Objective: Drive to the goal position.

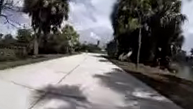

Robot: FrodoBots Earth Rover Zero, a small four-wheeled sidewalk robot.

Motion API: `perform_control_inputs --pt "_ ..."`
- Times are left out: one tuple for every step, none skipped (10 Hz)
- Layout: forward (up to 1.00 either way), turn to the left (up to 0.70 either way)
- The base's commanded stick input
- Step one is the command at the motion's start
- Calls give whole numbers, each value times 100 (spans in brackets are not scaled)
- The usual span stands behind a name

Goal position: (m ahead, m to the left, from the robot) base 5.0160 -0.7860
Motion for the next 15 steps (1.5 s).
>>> perform_control_inputs --pt "85 0" --pt "85 0" --pt "85 0" --pt "85 0" --pt "85 0" --pt "85 0" --pt "85 0" --pt "85 0" --pt "85 0" --pt "85 0" --pt "85 0" --pt "85 0" --pt "85 0" --pt "85 0" --pt "85 0"
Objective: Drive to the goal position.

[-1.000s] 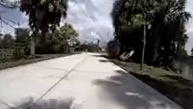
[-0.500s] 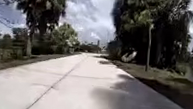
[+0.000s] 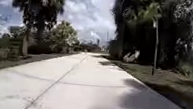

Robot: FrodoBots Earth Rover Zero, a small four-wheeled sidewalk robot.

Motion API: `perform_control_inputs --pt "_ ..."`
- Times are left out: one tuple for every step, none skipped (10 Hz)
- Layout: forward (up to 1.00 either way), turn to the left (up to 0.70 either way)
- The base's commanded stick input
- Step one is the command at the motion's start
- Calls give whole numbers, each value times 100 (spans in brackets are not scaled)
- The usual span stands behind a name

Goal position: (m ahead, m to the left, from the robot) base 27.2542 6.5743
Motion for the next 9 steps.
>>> perform_control_inputs --pt "85 0" --pt "85 0" --pt "85 0" --pt "85 0" --pt "85 0" --pt "85 0" --pt "85 0" --pt "85 0" --pt "85 0"
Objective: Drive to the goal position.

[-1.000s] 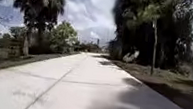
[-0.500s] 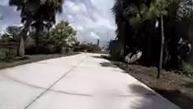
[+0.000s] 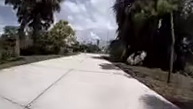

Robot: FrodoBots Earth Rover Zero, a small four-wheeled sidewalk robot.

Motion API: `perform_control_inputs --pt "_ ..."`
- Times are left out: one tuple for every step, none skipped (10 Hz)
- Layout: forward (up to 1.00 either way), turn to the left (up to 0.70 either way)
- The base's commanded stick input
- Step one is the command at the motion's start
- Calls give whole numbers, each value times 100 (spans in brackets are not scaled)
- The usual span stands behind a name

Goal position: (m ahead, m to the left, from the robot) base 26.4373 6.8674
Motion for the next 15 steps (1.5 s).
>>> perform_control_inputs --pt "85 0" --pt "85 0" --pt "85 0" --pt "85 0" --pt "85 0" --pt "85 0" --pt "85 0" --pt "85 0" --pt "85 0" --pt "85 0" --pt "85 0" --pt "85 0" --pt "85 0" --pt "85 0" --pt "85 0"
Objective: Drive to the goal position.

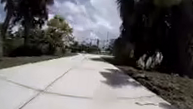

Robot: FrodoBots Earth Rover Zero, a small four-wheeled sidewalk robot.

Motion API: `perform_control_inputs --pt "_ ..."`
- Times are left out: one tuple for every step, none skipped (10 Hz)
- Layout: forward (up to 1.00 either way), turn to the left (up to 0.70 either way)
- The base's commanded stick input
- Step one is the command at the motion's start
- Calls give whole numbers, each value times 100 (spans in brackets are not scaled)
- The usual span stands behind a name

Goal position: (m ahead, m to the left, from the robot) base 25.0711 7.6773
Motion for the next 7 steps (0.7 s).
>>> perform_control_inputs --pt "85 0" --pt "85 0" --pt "85 0" --pt "85 0" --pt "84 0" --pt "83 0" --pt "83 0"
